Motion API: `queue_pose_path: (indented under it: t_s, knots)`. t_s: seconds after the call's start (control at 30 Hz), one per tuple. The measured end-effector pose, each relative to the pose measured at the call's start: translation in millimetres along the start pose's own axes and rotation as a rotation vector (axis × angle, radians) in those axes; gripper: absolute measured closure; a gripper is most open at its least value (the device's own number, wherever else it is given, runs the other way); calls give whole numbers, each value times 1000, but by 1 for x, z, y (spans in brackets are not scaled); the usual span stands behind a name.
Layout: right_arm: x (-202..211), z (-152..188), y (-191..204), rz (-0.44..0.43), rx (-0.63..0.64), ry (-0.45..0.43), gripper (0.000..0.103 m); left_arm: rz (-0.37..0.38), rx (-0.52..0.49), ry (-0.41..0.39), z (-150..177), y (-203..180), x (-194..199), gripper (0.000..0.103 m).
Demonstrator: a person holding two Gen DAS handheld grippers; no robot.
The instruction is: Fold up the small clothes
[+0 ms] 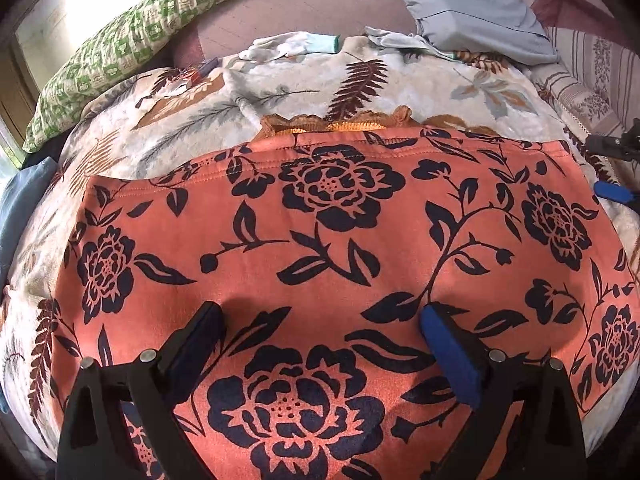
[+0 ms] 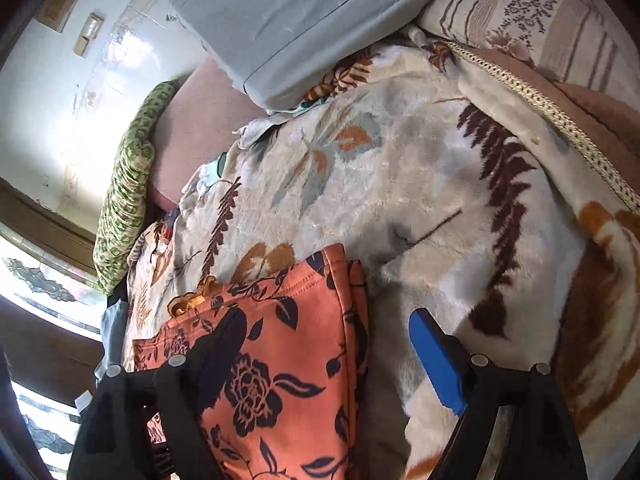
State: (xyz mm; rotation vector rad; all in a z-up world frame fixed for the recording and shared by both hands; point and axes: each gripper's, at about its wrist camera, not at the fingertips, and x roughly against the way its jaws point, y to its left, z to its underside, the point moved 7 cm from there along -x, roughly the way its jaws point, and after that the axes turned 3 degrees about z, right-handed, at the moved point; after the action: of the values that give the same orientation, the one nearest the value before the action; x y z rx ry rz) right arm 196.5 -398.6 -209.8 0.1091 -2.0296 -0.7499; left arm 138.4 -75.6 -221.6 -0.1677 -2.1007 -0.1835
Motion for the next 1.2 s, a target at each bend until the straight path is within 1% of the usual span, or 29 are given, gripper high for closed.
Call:
queue_pose_path:
  t_s: [0.03,0.07,0.1,0.13,0.17,0.2,0.23,0.27,0.3,0.33,0.37,0.4,0.47,0.5,0.53,0.57,0.6,0.63,0.67,0.77,0.83,0.9,0.97,1.03,1.1,1.13,1.2]
  knots:
    - [-11,-3,1,12,12,22,17,-4,-8,-4,0,-1,0,3]
    - [-21,-1,2,18,42,65,19,-4,-10,-5,0,-2,0,3]
    - [-29,4,1,40,70,102,23,-3,-10,-8,0,-1,-1,2]
    - [-32,5,3,61,91,115,35,-1,-9,-13,0,-1,-1,2]
    - [-32,8,9,54,120,128,44,-2,-9,-18,0,-1,-2,1]
    - [-32,11,16,45,146,147,71,-5,-10,-22,1,-1,-2,1]
    - [-35,14,16,65,163,165,81,-9,-13,-24,1,-2,-3,1]
    - [-41,16,15,105,181,183,83,-10,-15,-25,0,-2,-2,1]
    - [-45,21,11,136,195,201,92,-6,-16,-23,1,-1,-1,1]
    - [-48,21,7,149,189,200,95,-1,-18,-22,1,-1,-1,1]
    - [-45,20,7,152,174,184,95,2,-21,-24,1,0,-1,1]
    - [-37,17,13,174,201,142,96,1,-21,-25,1,0,-2,0]
    - [-20,15,34,216,300,47,96,-12,-21,-25,1,-1,-3,0]
    - [-19,16,36,234,316,38,96,-17,-19,-23,1,-1,-4,0]
    - [-28,20,31,266,320,70,96,-21,-22,-18,1,-2,-4,0]
    - [-43,27,20,301,321,142,93,-21,-27,-12,0,-2,-3,0]
    - [-53,31,11,297,301,174,93,-12,-30,-1,-1,-1,0,0]
    - [-46,29,11,274,272,142,92,-6,-17,-2,-3,3,5,0]
    - [-38,28,13,252,248,126,89,-9,10,-26,-6,8,14,0]
    - [0,31,26,196,252,54,70,3,67,-121,-15,24,45,0]
    - [32,42,27,131,199,14,30,-2,92,-147,-14,33,59,0]
    - [65,61,19,27,95,-23,29,9,113,-143,-8,37,64,0]
    - [90,89,15,-85,-27,-19,29,23,135,-125,0,38,63,0]
    - [102,122,11,-181,-125,4,29,30,142,-104,9,34,61,0]
    - [97,158,10,-232,-198,67,29,35,143,-95,14,29,60,0]
    - [91,173,10,-243,-222,97,29,46,142,-93,16,26,62,0]
    - [72,198,10,-228,-252,158,29,54,124,-96,19,22,66,0]
